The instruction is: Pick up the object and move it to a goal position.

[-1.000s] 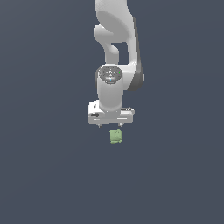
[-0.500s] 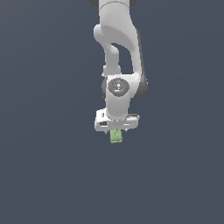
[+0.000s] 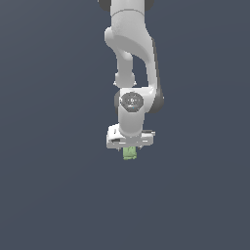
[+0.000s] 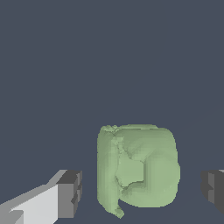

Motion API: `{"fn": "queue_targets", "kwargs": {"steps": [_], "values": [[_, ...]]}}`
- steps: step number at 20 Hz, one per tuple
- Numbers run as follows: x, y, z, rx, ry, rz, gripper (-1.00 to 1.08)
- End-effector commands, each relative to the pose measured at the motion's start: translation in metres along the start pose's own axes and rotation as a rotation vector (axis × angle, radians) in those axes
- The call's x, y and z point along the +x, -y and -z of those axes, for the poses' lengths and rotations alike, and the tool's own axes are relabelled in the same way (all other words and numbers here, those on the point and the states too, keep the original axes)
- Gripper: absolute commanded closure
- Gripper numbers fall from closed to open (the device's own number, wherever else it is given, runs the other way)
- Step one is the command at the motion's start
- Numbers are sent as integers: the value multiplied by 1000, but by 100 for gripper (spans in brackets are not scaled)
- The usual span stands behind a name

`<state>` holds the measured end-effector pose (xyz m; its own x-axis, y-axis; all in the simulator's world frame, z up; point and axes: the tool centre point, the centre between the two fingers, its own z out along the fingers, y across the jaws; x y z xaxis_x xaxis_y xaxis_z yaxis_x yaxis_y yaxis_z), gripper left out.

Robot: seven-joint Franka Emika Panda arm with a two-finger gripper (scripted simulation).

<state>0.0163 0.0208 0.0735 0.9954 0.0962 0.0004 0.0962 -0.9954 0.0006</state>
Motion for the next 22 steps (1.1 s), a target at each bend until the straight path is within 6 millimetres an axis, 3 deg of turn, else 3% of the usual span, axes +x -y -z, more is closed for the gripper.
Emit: {"fn": "queue_targets", "kwargs": {"steps": [1, 5, 9, 10, 22], "values": [[-1, 0, -14, 0, 1, 1, -92], [-1, 1, -30, 1, 0, 1, -92], [0, 1, -34, 1, 0, 1, -92], [0, 1, -34, 1, 0, 1, 108], [1, 0, -33, 0, 0, 1, 108]]}}
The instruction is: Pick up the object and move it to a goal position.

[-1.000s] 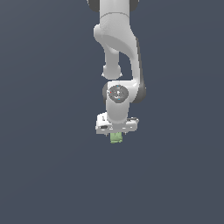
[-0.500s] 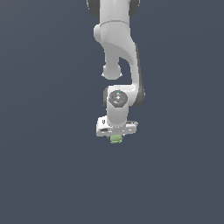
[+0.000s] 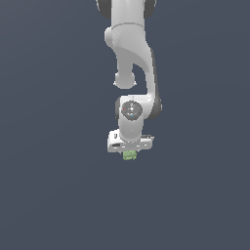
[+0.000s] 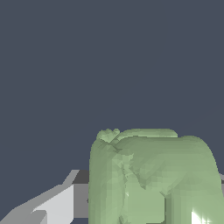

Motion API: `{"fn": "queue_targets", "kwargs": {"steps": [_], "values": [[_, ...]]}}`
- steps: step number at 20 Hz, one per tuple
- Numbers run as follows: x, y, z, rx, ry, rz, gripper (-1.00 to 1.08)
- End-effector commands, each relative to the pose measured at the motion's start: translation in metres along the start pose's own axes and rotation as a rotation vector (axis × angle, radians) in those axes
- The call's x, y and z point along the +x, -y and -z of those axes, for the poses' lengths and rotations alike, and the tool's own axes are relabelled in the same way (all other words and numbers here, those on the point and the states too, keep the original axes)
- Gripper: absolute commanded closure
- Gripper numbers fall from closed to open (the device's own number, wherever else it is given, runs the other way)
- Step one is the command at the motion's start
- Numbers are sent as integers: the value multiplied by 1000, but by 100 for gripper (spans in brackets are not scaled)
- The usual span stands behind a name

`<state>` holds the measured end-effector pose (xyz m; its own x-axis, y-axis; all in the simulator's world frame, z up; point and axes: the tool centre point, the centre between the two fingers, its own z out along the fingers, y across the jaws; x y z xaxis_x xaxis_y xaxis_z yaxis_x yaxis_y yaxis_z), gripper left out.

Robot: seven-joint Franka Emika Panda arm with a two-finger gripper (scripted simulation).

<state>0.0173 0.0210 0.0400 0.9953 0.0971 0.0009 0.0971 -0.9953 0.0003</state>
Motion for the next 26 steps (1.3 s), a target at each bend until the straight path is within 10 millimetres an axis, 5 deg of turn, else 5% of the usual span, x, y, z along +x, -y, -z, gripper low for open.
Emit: {"fn": "queue_targets", "kwargs": {"steps": [1, 10, 26], "values": [[1, 0, 0, 0, 0, 0, 108], [22, -9, 7, 0, 0, 0, 108], [90, -37, 25, 0, 1, 0, 108]]}}
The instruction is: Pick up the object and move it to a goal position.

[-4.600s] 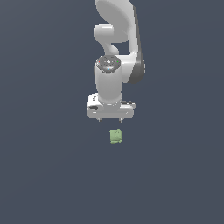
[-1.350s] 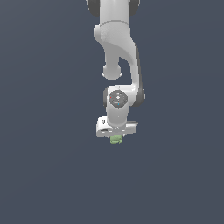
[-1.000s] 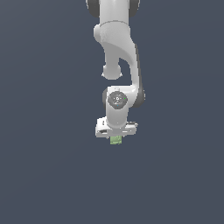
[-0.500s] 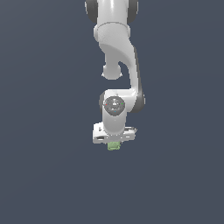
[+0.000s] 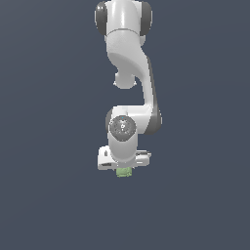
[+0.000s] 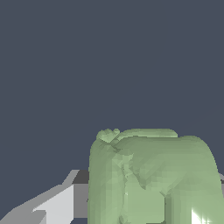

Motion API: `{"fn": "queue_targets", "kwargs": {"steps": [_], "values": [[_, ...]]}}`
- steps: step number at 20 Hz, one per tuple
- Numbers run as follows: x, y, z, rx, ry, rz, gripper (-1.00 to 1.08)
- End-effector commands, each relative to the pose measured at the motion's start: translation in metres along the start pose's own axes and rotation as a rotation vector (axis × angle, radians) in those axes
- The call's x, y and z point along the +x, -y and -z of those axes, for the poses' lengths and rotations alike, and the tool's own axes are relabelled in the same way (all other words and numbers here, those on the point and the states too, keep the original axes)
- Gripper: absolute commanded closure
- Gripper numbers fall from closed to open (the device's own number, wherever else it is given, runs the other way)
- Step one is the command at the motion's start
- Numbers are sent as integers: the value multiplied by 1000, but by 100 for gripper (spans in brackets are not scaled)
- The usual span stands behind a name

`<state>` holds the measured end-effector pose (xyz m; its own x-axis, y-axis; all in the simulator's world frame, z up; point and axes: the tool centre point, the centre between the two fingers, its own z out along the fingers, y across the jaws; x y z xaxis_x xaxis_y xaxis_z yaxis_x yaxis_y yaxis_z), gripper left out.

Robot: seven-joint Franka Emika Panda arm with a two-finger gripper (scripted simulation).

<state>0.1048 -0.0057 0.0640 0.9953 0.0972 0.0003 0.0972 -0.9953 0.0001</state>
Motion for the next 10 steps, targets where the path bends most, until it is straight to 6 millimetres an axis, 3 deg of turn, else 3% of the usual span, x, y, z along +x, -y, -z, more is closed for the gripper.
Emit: {"fn": "queue_targets", "kwargs": {"steps": [1, 10], "values": [[8, -3, 2, 0, 0, 0, 108], [22, -8, 6, 0, 0, 0, 108]]}}
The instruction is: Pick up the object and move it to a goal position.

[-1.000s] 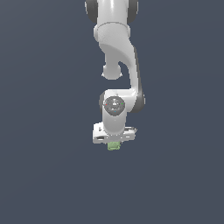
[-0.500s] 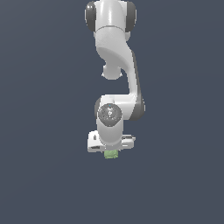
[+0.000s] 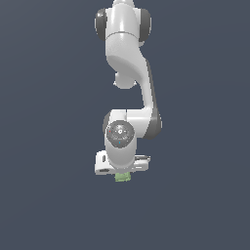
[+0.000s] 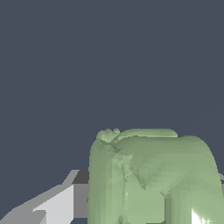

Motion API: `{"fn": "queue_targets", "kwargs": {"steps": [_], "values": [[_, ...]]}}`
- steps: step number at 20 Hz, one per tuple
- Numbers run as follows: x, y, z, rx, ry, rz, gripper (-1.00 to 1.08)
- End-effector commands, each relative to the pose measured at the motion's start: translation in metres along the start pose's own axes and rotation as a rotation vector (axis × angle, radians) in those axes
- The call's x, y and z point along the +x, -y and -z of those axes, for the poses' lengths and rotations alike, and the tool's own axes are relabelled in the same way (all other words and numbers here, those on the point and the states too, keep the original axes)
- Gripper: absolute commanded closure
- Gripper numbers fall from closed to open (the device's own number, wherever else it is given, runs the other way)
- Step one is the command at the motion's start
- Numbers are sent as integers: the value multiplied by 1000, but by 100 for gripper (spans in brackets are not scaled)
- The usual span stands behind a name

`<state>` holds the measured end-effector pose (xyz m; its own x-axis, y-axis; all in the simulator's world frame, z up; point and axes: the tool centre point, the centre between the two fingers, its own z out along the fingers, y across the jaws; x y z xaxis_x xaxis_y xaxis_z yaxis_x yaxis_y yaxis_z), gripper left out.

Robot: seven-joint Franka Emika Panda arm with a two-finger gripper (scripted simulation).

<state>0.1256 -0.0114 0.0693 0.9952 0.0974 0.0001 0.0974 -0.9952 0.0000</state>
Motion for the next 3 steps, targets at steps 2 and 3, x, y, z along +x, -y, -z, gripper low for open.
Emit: {"fn": "queue_targets", "kwargs": {"steps": [2, 3], "values": [[2, -1, 1, 0, 0, 0, 108], [3, -1, 1, 0, 0, 0, 108]]}}
